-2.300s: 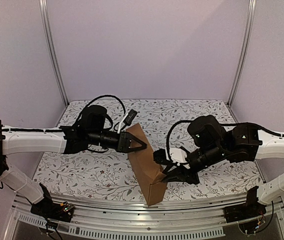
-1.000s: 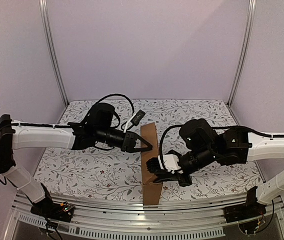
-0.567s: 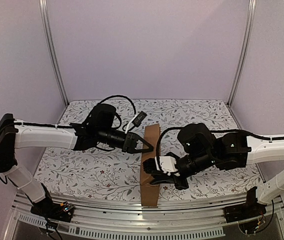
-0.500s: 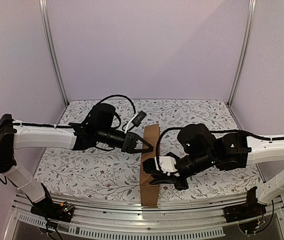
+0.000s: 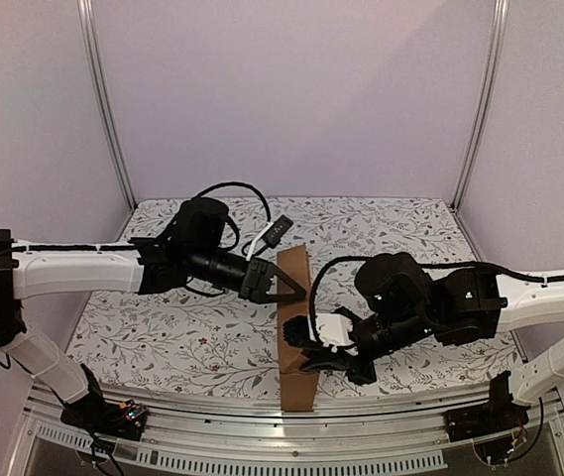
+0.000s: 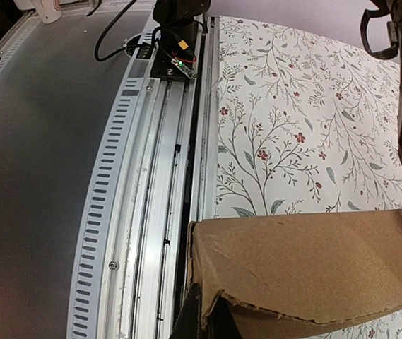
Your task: Fold the paper box
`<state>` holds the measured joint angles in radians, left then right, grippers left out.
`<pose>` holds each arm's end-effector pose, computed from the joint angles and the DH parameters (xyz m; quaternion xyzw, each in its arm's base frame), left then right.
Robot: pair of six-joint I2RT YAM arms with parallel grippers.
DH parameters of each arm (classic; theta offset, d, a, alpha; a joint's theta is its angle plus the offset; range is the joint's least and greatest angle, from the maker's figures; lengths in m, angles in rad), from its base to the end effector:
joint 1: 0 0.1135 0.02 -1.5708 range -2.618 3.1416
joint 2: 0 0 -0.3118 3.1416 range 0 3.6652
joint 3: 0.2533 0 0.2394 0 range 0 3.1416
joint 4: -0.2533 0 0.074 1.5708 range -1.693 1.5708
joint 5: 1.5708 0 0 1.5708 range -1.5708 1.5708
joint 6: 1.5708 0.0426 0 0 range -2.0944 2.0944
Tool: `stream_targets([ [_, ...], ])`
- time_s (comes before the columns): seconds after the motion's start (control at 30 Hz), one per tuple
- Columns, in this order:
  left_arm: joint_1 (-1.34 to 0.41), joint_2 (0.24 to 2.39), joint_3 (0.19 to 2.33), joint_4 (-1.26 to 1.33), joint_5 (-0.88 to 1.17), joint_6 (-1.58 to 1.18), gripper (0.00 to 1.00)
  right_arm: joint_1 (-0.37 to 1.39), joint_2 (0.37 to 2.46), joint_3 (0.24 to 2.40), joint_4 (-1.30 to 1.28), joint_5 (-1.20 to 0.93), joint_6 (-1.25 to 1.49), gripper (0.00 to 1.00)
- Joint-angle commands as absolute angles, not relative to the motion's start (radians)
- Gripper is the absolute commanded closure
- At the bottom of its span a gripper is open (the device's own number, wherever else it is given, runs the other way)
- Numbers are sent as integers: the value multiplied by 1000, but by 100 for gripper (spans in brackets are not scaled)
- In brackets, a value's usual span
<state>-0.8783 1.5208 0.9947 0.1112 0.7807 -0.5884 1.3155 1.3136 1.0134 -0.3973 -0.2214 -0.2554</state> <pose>0.1879 -0.2734 0.3184 0.3176 0.7364 -0.5750 0.1620 0.0587 0.2621 0.3296 -0.6699 0.6038 0.2989 0.3120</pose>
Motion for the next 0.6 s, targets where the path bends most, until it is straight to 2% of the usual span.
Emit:
stream_targets([
  [0.0, -906, 1537, 979, 155, 811, -617, 67, 1324, 1310, 1014, -480, -170, -178, 100],
  [0.3, -910, 1561, 984, 367, 845, -746, 55, 1325, 1326, 1018, -479, -147, -134, 100],
  [0.57, -910, 1673, 1036, 397, 842, -751, 55, 1326, 1343, 1028, -479, -150, -126, 100],
])
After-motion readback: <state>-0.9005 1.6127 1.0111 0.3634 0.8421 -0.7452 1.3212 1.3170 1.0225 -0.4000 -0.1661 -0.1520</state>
